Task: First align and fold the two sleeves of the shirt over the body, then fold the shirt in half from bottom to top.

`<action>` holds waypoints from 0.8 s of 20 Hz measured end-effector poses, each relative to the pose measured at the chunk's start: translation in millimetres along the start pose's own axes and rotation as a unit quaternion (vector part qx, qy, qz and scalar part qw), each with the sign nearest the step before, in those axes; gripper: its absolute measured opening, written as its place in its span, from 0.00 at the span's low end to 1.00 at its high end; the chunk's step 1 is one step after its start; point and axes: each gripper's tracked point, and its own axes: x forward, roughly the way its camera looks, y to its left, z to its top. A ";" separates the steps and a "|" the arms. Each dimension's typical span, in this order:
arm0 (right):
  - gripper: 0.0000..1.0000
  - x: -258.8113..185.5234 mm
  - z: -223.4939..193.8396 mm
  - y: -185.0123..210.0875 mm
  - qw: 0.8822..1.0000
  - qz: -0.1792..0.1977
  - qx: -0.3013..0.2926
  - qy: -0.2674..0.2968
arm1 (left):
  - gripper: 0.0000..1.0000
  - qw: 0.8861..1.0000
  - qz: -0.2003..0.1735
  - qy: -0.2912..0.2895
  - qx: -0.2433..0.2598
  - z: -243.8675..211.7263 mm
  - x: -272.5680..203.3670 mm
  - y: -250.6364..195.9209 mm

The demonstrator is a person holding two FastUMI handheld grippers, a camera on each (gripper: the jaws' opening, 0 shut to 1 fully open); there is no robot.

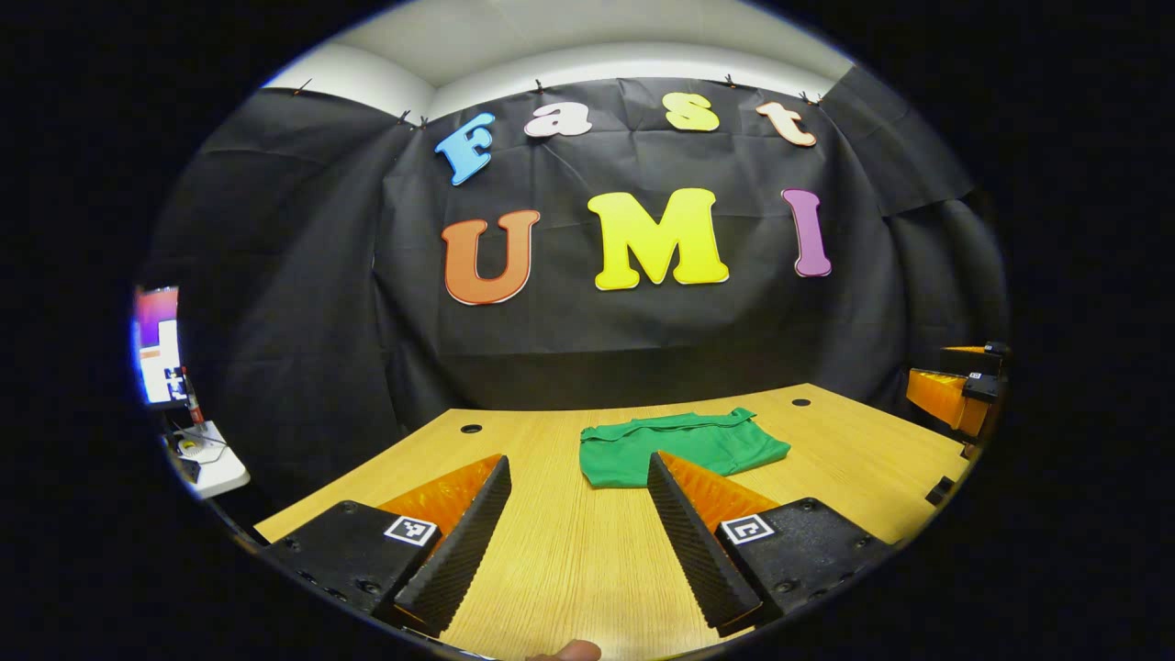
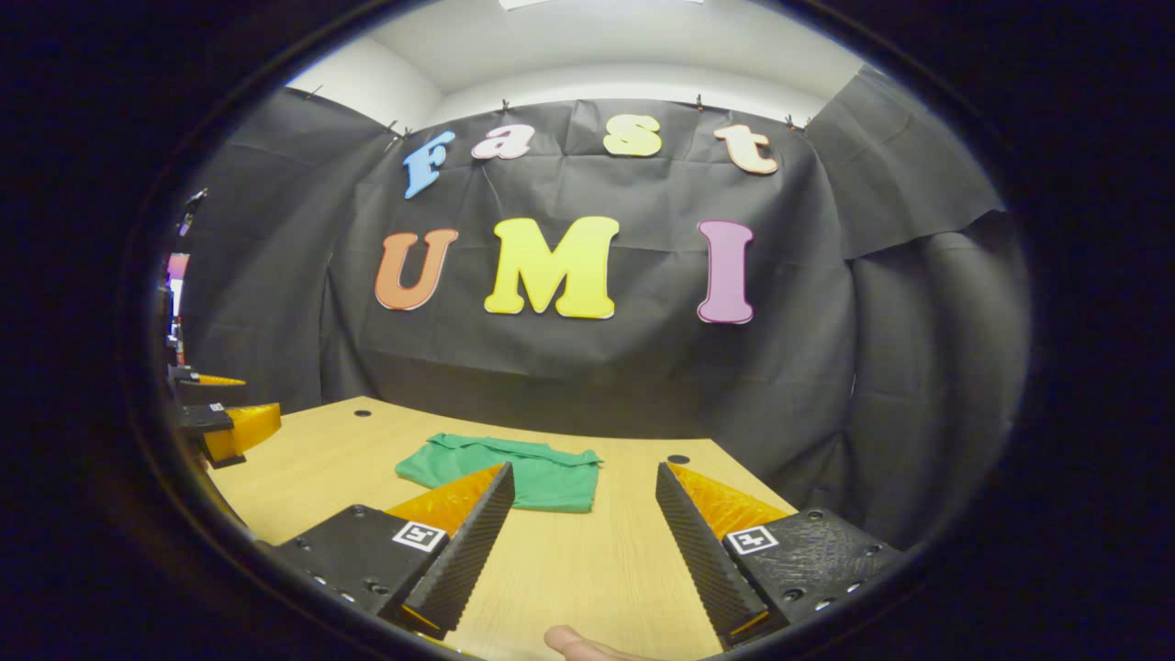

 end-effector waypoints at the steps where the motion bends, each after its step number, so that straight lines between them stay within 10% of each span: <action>1: 0.95 -4.0 2.9 -1.5 1.000 -0.007 -0.006 -0.005 | 0.97 1.000 -0.005 -0.018 0.004 8.8 -3.3 -3.9; 16: 0.95 -22.2 -11.1 25.8 0.999 0.007 -0.034 0.003 | 0.99 0.999 -0.039 -0.004 -0.036 0.7 -7.9 -32.5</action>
